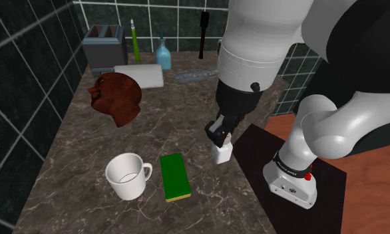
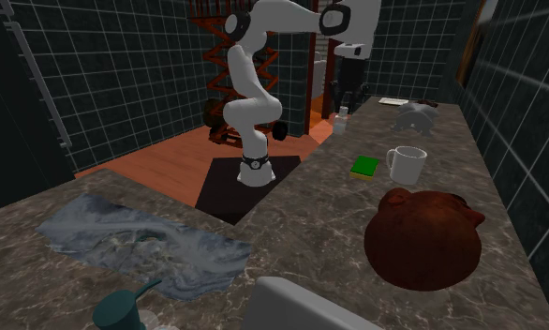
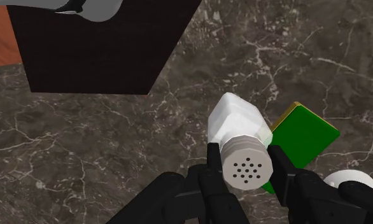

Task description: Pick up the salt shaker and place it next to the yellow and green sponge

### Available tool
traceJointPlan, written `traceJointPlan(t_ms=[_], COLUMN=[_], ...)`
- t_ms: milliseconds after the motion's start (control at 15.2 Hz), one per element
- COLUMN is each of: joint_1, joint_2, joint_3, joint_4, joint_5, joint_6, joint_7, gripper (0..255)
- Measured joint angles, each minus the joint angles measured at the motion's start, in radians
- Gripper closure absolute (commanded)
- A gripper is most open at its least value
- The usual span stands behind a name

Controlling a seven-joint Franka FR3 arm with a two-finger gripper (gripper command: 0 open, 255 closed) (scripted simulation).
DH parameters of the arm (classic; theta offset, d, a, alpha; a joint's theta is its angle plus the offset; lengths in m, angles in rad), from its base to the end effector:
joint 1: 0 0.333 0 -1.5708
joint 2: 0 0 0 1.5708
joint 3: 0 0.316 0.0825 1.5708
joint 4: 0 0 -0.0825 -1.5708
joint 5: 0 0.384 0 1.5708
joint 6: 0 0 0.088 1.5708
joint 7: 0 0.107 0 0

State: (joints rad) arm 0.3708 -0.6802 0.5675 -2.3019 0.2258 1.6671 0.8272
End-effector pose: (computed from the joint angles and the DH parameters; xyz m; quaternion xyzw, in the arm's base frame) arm 0.1738 0.3369 0.5429 0.9980 -0.0139 0.0339 0.0521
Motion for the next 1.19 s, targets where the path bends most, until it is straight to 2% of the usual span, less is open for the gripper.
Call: traceJointPlan(t_ms=[1188], joint_1=[0.015], joint_2=[0.023], joint_3=[0.075], joint_4=[-0.217], joint_5=[0.048], joint_6=[0.241], joint_7=[0.015], gripper=[255])
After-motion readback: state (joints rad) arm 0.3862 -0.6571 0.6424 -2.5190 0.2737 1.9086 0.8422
